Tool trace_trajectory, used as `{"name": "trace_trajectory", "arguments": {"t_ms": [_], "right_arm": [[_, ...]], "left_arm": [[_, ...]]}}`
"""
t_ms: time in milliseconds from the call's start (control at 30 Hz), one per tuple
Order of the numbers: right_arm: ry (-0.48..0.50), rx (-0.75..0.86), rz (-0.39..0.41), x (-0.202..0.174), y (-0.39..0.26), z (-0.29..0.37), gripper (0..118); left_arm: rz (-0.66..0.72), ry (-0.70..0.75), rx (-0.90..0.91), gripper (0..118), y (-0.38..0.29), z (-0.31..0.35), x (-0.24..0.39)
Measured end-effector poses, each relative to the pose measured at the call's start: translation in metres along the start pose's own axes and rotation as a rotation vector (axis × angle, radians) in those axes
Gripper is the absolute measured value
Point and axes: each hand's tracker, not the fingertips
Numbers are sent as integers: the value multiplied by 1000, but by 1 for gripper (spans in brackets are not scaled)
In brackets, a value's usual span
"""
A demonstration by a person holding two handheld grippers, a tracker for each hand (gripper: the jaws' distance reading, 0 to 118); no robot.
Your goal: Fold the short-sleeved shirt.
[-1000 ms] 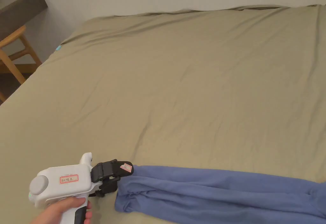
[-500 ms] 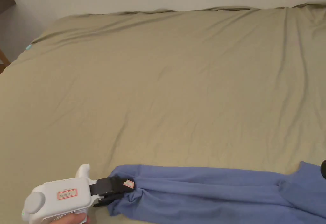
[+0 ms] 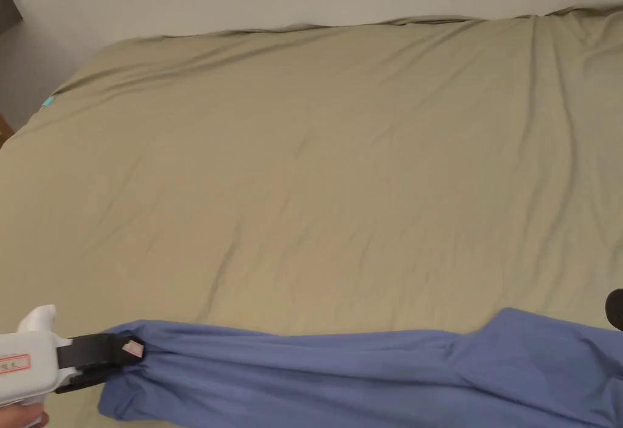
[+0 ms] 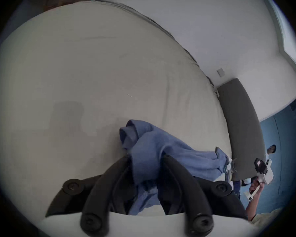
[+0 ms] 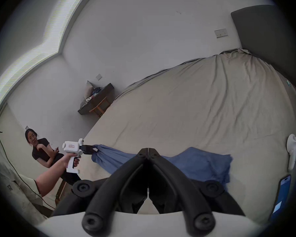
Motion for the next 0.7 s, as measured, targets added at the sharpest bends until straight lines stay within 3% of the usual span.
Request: {"name": "trace_trajectory", "arguments": {"t_ms": [200,367,433,500,533,567,700], "right_arm": [[-17,2,32,-4,0,2,2],[-24,-6,3,0,-4,-4,2],[-24,-11,-10,2,-6,-5,2],[-27,-16,-14,4,-7,-5,2],[-27,-19,-16,6,-6,-5,2],[-28,-19,-17,6,-6,-4,2],[-30,-8,-39,13,-4,-2,2]], "left_arm": [[26,118,51,19,20,38,-21],[53,121,8,18,4,33,4],[170,-37,-9,18,-3,37,28],[204,-103,40,18,-9,46,63],[197,-136,52,18,-14,48,86],[82,-76,104,18,-12,51,97],[-43,-192,-7,18,-39,18,180]]}}
